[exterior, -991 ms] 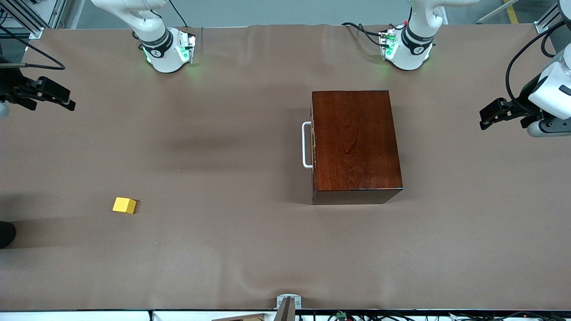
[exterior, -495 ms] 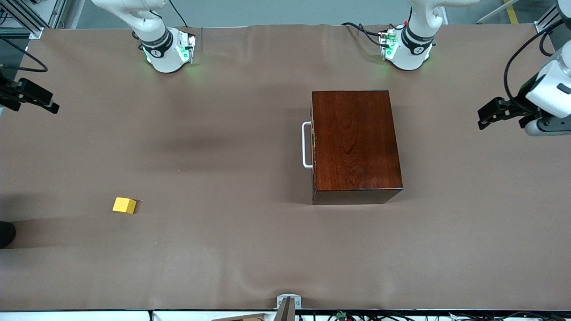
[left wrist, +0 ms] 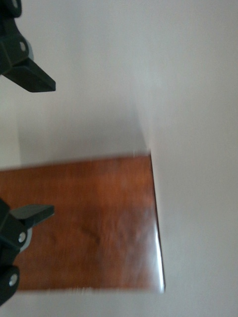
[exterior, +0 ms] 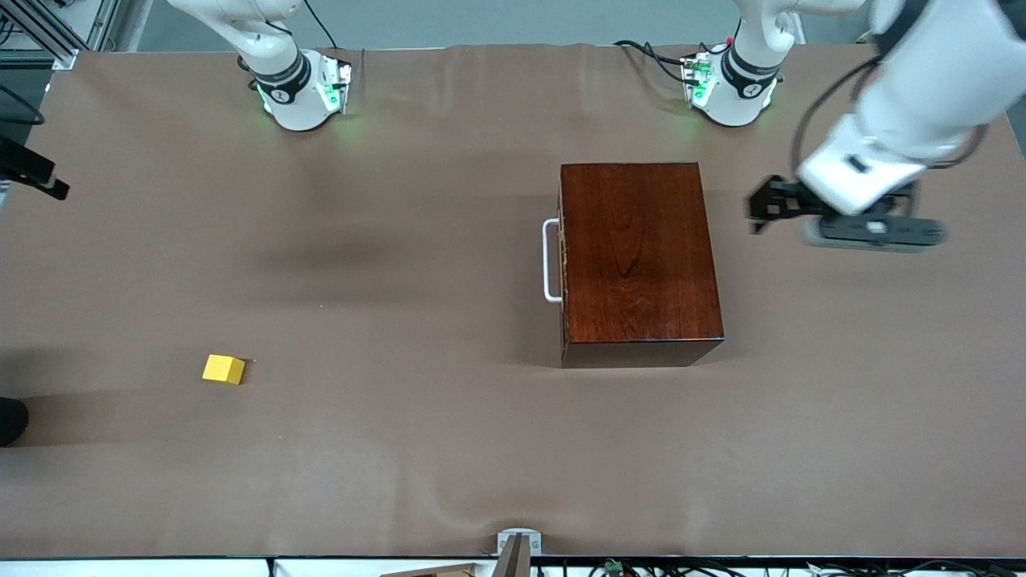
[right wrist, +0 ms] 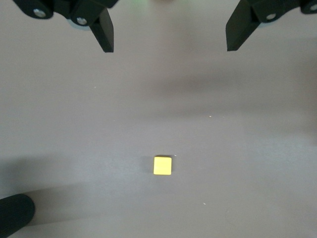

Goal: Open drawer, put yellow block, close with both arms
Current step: 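Move the left gripper to the white drawer handle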

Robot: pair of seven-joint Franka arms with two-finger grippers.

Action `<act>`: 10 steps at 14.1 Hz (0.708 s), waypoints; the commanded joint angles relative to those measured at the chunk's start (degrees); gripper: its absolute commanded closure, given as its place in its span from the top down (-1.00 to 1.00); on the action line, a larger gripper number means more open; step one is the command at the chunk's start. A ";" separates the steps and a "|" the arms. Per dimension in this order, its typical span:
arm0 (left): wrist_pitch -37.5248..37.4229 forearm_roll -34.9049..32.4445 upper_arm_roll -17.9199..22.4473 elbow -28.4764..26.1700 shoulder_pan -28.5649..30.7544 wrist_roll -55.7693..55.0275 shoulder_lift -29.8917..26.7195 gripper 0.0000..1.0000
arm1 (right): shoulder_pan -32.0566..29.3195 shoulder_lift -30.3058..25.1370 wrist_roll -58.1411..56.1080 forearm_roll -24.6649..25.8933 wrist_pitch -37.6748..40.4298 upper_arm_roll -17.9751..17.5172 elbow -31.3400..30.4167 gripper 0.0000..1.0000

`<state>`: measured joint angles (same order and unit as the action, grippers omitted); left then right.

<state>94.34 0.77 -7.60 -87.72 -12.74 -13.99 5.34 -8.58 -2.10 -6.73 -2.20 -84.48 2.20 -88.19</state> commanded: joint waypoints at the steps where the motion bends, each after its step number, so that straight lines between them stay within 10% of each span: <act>1: -1.09 1.34 -1.72 4.21 -4.90 -9.34 4.14 1.00 | -1.35 -0.98 -1.27 -0.26 -0.33 -0.79 -0.93 1.00; 10: -0.39 -1.99 -0.84 15.20 -27.85 -38.80 20.21 1.00 | 0.41 0.68 -0.56 -0.26 -1.74 -1.14 -1.11 1.00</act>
<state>94.50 0.90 -9.37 -77.38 -37.60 -48.42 20.63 -8.65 -1.71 -7.38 -2.24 -85.25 1.02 -88.58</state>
